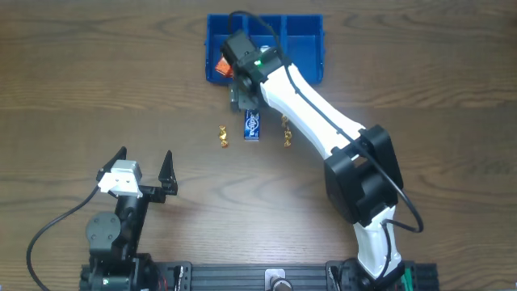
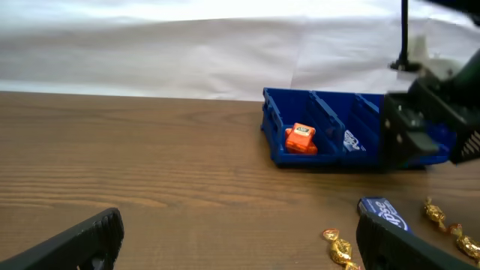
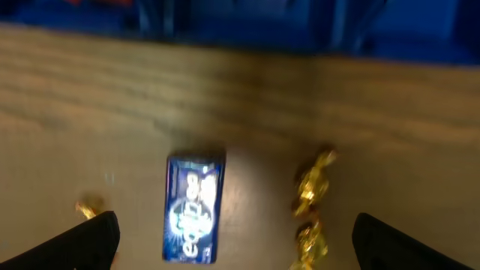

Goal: Sort Candies Into Trays

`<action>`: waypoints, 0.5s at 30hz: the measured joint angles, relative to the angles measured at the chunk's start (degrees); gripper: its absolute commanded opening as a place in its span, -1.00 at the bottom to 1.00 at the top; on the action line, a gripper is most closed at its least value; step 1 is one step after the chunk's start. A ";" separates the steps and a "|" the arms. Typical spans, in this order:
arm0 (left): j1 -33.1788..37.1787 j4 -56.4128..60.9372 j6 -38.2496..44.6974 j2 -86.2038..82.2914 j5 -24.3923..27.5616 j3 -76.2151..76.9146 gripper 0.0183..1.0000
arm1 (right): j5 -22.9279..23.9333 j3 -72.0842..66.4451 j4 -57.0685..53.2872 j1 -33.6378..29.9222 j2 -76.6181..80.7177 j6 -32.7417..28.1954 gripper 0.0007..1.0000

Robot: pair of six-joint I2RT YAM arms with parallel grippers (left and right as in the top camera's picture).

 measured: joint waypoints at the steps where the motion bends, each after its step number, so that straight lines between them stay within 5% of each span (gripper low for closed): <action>1: 0.00 0.00 0.00 0.00 0.00 0.00 1.00 | -0.46 -0.87 0.11 0.26 0.00 0.55 1.00; 15: 0.00 0.00 0.00 0.00 0.00 0.00 0.99 | -4.24 -6.82 7.52 2.64 2.45 2.58 1.00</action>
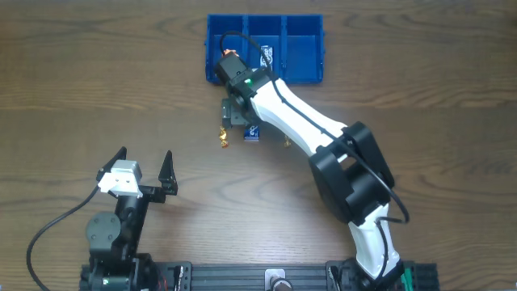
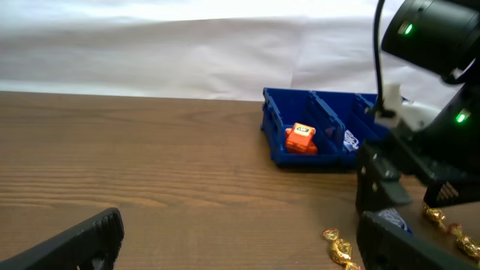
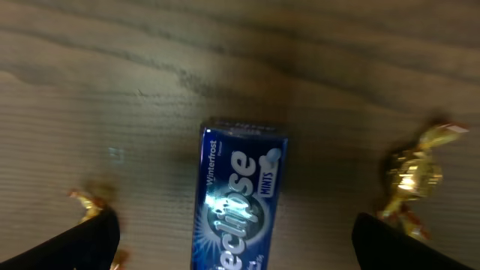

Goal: Sort Candies Into Trays

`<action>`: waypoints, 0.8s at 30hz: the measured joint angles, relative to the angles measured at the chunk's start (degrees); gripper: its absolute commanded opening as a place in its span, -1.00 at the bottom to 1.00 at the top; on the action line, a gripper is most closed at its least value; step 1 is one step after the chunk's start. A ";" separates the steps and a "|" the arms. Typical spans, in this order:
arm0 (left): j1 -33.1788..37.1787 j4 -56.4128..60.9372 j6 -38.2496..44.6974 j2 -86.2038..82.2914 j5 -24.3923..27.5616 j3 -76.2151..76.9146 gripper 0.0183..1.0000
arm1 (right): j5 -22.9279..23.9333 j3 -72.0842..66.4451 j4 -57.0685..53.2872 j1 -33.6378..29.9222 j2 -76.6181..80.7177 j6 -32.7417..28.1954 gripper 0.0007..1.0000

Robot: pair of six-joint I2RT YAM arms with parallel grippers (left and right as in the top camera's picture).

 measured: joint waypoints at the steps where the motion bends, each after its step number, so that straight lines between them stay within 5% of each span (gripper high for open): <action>1: 0.00 0.00 0.00 0.00 0.00 0.00 0.99 | -0.13 -0.09 -0.02 0.07 0.57 0.09 1.00; 9: 0.00 0.00 0.00 0.00 0.00 0.00 1.00 | -0.35 -0.33 0.70 0.07 3.89 1.95 0.89; 11: 0.00 0.00 0.00 0.00 0.00 0.00 1.00 | -0.33 -0.33 1.11 0.07 3.89 2.27 0.66; 13: 0.00 0.00 0.00 0.00 0.00 0.00 1.00 | -0.35 -0.33 1.20 0.07 3.89 3.04 0.09; 16: 0.00 0.00 0.00 0.00 0.00 0.02 1.00 | -0.42 -0.33 1.20 0.07 3.89 3.30 -0.34; 24: 0.00 0.00 0.00 0.00 0.00 0.02 1.00 | -0.31 -0.28 1.27 0.07 3.89 3.23 -0.61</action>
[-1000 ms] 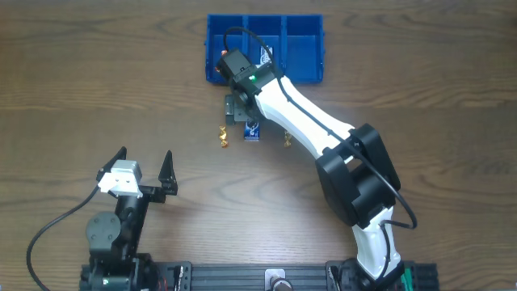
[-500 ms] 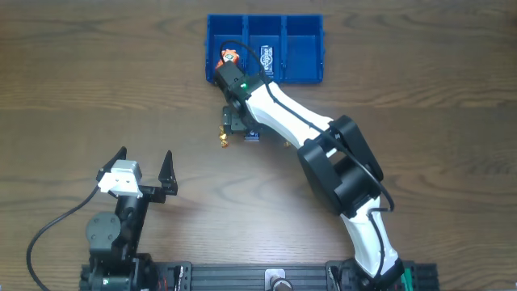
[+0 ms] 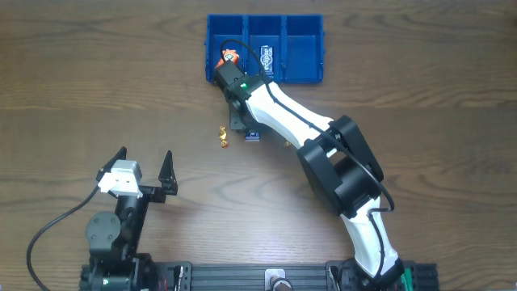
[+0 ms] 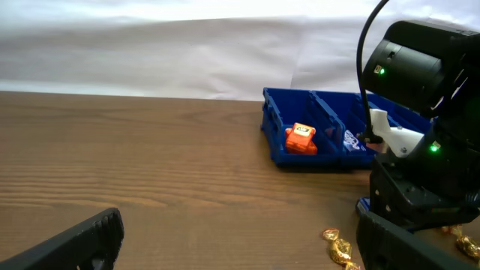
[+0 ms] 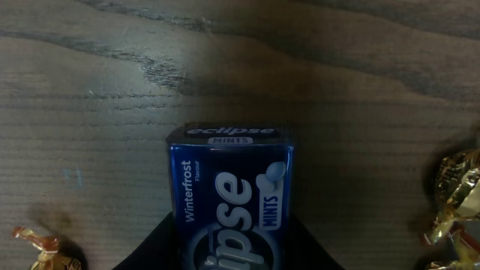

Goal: Sort Candies Into Trays

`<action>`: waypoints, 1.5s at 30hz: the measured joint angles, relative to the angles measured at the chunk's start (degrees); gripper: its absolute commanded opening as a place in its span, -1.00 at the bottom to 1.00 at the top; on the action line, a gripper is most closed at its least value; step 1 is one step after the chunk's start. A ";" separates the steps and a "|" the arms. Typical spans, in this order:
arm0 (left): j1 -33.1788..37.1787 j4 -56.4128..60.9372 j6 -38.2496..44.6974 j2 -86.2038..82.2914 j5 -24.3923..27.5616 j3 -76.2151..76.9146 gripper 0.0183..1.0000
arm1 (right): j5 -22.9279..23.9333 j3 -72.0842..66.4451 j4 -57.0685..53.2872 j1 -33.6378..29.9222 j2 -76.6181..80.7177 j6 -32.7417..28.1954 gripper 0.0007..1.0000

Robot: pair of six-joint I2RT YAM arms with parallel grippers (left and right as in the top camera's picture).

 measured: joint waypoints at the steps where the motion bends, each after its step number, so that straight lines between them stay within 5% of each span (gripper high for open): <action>1: 0.00 0.00 0.00 0.00 0.00 0.00 1.00 | 0.00 0.00 0.02 0.00 0.00 -0.02 -0.62; 9: 0.00 0.00 0.00 0.00 0.00 0.00 0.99 | 1.14 1.51 -1.97 -0.07 -0.07 -0.42 -0.67; 15: 0.00 0.00 0.00 0.00 0.02 0.02 1.00 | 8.90 20.15 -13.86 -0.55 -3.15 -3.37 -0.66; 23: 0.00 0.00 0.00 0.00 0.00 0.02 1.00 | 16.13 36.04 -6.45 -7.19 -9.38 -10.29 -0.64; 45: 0.00 0.00 0.00 0.00 0.00 0.02 1.00 | 11.69 35.36 -4.94 -10.23 7.65 -12.61 -0.64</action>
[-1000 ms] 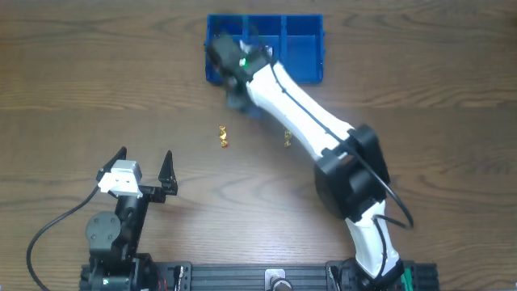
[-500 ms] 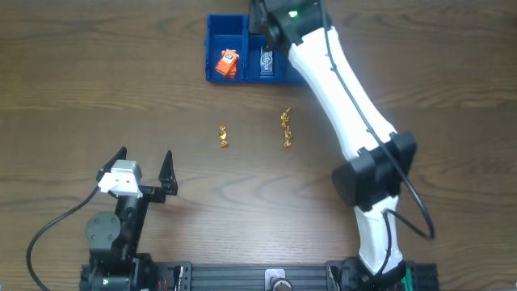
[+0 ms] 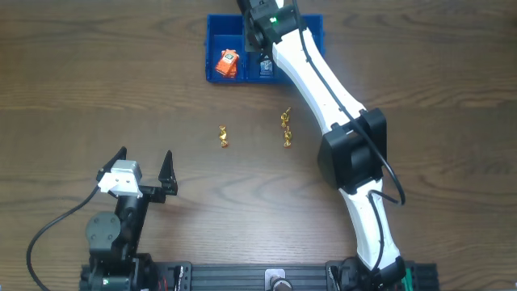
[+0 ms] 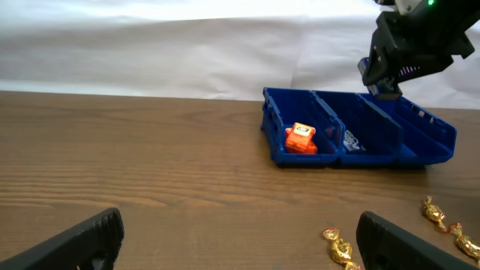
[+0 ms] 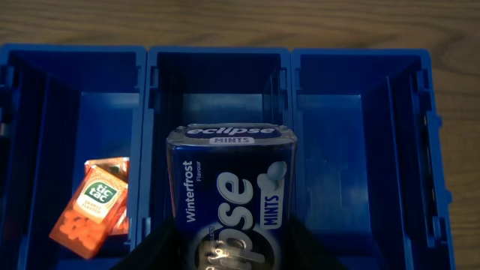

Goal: Sort Candies Into Trays

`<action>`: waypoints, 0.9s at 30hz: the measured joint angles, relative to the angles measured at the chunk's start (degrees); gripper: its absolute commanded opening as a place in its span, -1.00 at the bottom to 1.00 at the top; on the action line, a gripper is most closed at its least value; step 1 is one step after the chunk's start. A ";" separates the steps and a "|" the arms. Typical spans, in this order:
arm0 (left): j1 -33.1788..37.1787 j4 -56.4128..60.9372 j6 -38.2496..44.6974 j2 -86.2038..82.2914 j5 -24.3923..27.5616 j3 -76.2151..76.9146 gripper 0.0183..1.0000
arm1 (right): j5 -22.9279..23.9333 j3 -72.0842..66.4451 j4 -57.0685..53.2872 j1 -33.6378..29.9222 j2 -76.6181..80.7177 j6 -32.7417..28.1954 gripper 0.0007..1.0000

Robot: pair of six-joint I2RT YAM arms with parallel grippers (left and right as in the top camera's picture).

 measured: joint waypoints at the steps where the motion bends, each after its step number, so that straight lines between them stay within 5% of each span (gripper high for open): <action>1: 0.00 -0.02 0.00 0.00 0.00 0.00 1.00 | 0.00 0.00 0.20 -0.04 0.42 0.00 -0.64; 27: 0.00 -0.02 0.00 0.00 0.00 0.02 1.00 | -1.09 -0.02 2.80 -0.04 5.25 0.00 -0.61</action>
